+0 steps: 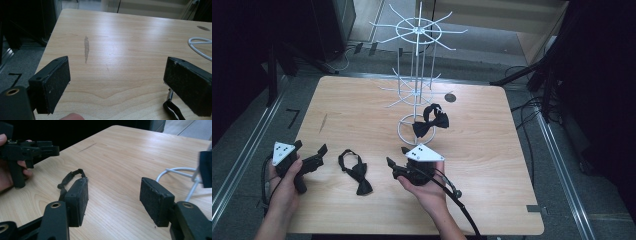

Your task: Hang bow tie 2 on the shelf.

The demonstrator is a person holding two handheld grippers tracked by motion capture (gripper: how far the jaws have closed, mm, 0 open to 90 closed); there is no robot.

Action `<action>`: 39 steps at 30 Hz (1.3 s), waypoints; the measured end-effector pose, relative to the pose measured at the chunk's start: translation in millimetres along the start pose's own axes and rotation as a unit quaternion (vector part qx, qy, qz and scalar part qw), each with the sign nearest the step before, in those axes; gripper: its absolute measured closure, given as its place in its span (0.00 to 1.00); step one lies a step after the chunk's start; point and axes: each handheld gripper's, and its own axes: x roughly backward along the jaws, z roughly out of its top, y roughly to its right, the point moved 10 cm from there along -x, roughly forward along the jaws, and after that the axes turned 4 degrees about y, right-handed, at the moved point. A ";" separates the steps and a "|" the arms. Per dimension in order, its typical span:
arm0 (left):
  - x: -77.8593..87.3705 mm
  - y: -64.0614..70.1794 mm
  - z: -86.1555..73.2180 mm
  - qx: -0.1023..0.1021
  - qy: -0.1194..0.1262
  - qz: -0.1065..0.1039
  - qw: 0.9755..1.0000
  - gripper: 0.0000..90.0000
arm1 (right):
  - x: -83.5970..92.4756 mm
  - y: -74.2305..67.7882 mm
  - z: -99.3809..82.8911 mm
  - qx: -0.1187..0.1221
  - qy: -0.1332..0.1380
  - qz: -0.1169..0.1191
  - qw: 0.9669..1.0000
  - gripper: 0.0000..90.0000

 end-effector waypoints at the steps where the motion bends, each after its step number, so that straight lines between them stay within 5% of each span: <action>1: 0.0 0.1 0.0 0.000 0.000 0.000 1.000 0.08 | -1.7 -1.6 -0.8 0.000 -0.001 0.001 1.000 0.46; 39: 0.0 0.6 0.2 -0.002 0.001 -0.003 1.000 0.08 | -56.6 -56.9 -41.2 0.008 -0.067 0.054 0.996 0.47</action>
